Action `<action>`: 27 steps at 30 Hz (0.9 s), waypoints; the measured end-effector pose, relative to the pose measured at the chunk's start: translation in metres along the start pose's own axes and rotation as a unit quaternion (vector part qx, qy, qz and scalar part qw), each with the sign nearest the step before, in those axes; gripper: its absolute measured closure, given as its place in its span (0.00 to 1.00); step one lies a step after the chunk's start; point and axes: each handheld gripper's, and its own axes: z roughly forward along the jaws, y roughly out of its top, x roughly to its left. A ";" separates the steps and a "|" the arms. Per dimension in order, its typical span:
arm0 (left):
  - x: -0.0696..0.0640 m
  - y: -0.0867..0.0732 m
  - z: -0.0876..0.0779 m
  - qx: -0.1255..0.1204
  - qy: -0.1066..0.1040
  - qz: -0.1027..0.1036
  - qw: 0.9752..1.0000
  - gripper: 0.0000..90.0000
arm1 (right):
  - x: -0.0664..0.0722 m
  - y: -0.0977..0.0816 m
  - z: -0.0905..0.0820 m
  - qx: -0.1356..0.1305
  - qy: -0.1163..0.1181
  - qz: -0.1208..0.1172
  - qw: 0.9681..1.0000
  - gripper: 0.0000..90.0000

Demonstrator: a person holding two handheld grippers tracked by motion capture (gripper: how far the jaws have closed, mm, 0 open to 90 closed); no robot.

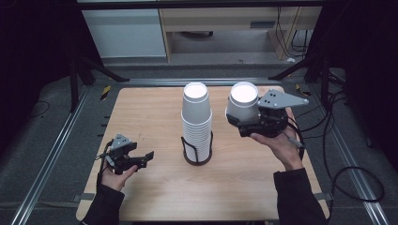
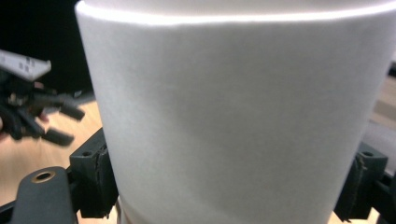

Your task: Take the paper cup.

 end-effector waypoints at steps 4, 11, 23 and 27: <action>-0.006 0.002 0.000 -0.003 -0.010 0.011 1.000 0.19 | -0.001 -0.030 -0.002 0.026 0.018 0.005 0.999 0.17; -0.014 0.004 0.002 -0.002 -0.025 0.022 0.999 0.19 | 0.000 -0.062 -0.002 0.048 0.046 0.005 0.998 0.17; -0.029 0.008 0.001 -0.006 -0.059 0.049 0.997 0.19 | 0.012 -0.105 0.012 0.091 0.113 -0.007 0.989 0.17; -0.033 0.010 -0.001 -0.009 -0.068 0.055 0.996 0.19 | 0.014 -0.111 0.015 0.095 0.130 -0.006 0.987 0.17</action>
